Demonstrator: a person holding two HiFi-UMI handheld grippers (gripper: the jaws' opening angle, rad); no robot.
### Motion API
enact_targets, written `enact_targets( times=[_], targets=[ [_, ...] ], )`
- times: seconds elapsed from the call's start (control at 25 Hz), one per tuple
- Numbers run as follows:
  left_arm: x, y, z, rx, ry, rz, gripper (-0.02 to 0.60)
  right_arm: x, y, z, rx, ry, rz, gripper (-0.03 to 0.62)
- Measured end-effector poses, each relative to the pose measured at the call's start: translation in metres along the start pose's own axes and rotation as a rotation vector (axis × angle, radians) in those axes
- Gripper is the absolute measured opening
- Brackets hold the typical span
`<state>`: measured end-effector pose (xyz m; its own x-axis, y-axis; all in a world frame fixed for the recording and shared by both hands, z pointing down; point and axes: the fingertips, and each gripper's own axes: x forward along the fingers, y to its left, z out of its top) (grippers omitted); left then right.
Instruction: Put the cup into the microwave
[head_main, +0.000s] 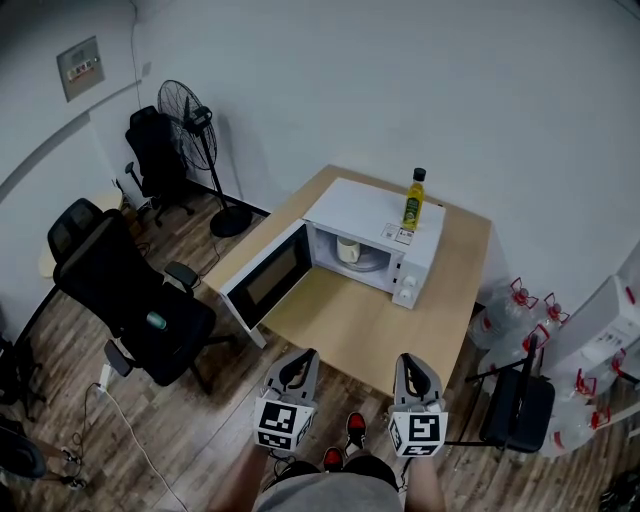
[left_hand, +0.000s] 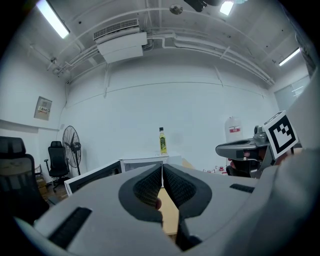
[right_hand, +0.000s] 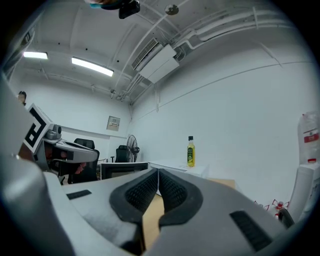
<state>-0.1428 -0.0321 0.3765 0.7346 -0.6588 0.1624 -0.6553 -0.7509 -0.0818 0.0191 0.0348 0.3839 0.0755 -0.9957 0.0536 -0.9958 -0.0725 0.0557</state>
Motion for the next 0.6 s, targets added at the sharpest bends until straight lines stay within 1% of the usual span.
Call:
enact_targets(
  times=[0.16,0.6],
  targets=[
    [-0.0027,0.0003,-0.0005,-0.002,-0.002,-0.001,0.029,-0.0017,0.0045,0.0018,-0.029,-0.003,0.006,0.018],
    [0.0005,0.0015,-0.0015,0.001,-0.002,-0.005,0.029,-0.0009,0.0049,-0.0022,-0.011,0.007,0.000,0.018]
  ],
)
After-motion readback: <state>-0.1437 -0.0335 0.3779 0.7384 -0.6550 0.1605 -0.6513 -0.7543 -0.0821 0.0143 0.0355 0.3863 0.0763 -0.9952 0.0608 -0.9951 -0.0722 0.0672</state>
